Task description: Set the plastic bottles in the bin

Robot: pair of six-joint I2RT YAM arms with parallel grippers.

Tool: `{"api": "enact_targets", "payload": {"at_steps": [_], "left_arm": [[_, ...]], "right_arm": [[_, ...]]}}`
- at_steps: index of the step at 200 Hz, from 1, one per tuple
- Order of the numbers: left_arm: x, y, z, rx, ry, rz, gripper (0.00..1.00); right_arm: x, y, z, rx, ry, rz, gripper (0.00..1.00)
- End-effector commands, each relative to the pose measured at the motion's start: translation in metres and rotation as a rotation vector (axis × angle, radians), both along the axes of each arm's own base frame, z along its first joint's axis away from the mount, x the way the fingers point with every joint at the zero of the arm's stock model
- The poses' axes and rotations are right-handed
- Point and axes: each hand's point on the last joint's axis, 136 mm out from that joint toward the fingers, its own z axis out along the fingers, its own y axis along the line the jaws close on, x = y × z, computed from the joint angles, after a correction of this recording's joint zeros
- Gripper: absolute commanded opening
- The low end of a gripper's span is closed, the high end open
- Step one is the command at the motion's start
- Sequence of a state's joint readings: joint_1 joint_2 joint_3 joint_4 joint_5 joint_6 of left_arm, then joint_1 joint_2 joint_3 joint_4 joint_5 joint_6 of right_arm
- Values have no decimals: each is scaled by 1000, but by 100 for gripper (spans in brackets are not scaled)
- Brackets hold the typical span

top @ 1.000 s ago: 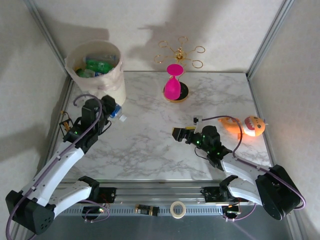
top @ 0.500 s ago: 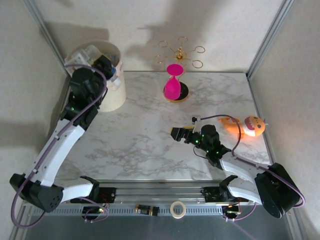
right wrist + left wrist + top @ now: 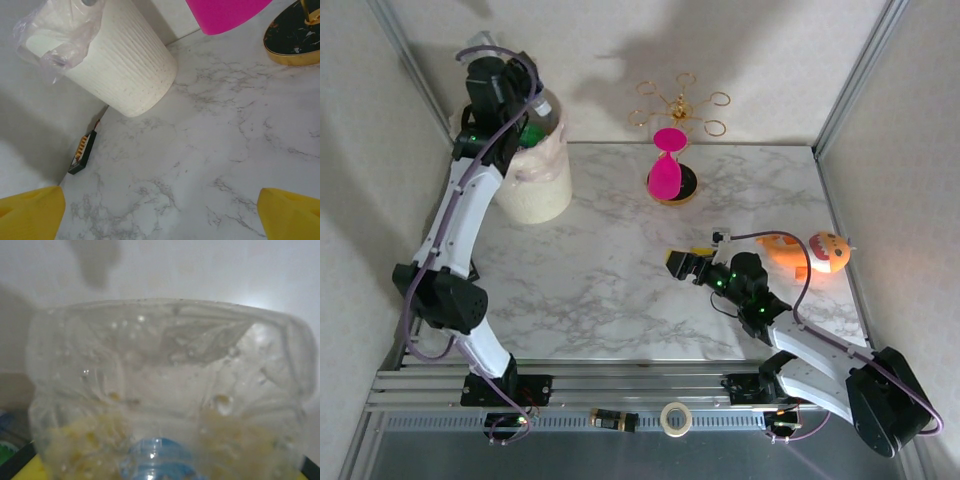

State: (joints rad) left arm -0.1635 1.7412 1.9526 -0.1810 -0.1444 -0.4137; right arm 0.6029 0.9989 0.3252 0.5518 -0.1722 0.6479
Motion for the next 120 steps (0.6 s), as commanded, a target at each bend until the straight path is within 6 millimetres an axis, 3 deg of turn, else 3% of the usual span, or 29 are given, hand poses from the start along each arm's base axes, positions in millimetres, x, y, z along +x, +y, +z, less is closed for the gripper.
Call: {"api": "enact_targets", "payload": {"at_steps": [1, 33, 85, 106, 120], "left_arm": [[26, -2, -29, 22, 113, -24, 6], [40, 17, -60, -30, 171, 0, 6], [44, 46, -98, -130, 222, 13, 9], [46, 45, -105, -143, 237, 2, 18], [47, 45, -108, -150, 241, 0, 38]], "right_arm": [[-4, -8, -8, -13, 19, -35, 99], [-6, -15, -9, -23, 15, -61, 99], [-6, -20, -11, -37, 7, -82, 99], [-6, -19, -12, -39, 7, -77, 99], [-5, -18, -12, -40, 7, -77, 99]]}}
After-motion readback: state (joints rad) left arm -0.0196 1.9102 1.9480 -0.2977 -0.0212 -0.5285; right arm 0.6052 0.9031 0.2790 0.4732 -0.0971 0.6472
